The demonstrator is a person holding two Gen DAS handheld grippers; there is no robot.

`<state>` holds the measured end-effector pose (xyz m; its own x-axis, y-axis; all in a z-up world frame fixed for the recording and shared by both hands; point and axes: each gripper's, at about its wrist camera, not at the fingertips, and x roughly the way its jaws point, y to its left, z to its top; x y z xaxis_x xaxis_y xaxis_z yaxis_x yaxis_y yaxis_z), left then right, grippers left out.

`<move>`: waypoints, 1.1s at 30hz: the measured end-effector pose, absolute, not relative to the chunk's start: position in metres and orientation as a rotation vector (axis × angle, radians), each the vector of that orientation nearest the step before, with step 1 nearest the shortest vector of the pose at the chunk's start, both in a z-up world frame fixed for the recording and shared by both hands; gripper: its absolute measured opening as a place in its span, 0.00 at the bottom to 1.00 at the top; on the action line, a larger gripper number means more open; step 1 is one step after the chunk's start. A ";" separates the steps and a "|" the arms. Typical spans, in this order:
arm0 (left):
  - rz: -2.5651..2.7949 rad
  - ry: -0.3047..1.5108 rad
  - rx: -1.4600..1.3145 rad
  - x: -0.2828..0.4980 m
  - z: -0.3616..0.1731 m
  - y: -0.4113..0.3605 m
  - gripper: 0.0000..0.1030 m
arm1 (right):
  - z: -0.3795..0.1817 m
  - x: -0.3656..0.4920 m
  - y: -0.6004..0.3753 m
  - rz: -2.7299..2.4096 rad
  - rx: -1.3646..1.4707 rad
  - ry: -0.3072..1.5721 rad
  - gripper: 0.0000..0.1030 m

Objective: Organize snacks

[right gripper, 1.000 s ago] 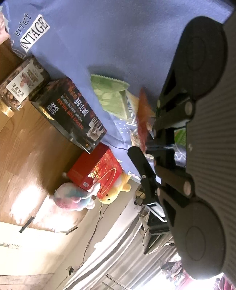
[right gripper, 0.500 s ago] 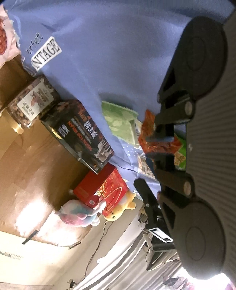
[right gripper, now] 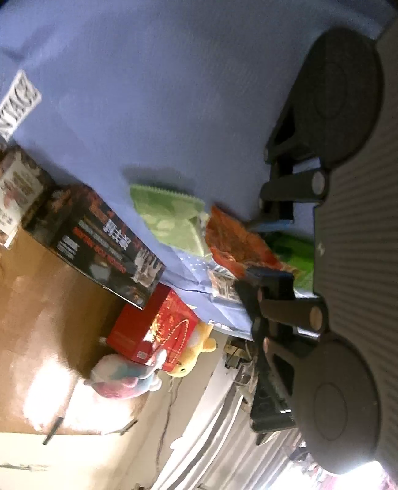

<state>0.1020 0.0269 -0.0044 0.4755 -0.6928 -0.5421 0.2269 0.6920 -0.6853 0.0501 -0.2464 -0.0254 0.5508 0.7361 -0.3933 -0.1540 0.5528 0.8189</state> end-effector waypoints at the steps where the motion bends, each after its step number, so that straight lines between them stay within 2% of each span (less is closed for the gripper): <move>1: -0.600 0.918 -0.579 0.101 -0.003 0.027 0.21 | -0.023 0.050 -0.243 0.600 0.786 0.818 0.16; 6: -0.617 0.872 -0.581 0.091 0.018 0.037 0.20 | -0.011 0.047 -0.240 0.662 0.744 0.790 0.09; 8: -0.653 0.852 -0.590 0.088 0.029 0.039 0.16 | 0.000 0.049 -0.238 0.705 0.743 0.754 0.04; 13: -0.656 0.749 -0.542 0.094 0.059 0.038 0.16 | 0.034 0.066 -0.218 0.734 0.647 0.665 0.03; 19: -0.604 0.728 -0.543 0.114 0.068 0.048 0.18 | 0.041 0.084 -0.217 0.728 0.639 0.612 0.03; 20: -0.587 0.728 -0.533 0.115 0.066 0.050 0.21 | 0.040 0.084 -0.219 0.728 0.639 0.615 0.08; 21: -0.579 0.733 -0.524 0.118 0.063 0.052 0.23 | 0.037 0.084 -0.222 0.733 0.648 0.629 0.08; 25: -0.532 0.813 -0.493 0.125 0.048 0.061 0.53 | 0.017 0.080 -0.238 0.717 0.690 0.720 0.13; 29: -0.558 0.907 -0.489 0.126 0.030 0.064 0.54 | -0.009 0.069 -0.258 0.680 0.756 0.845 0.29; 33: -0.592 0.977 -0.586 0.129 0.008 0.070 0.54 | -0.020 0.071 -0.248 0.665 0.731 0.909 0.28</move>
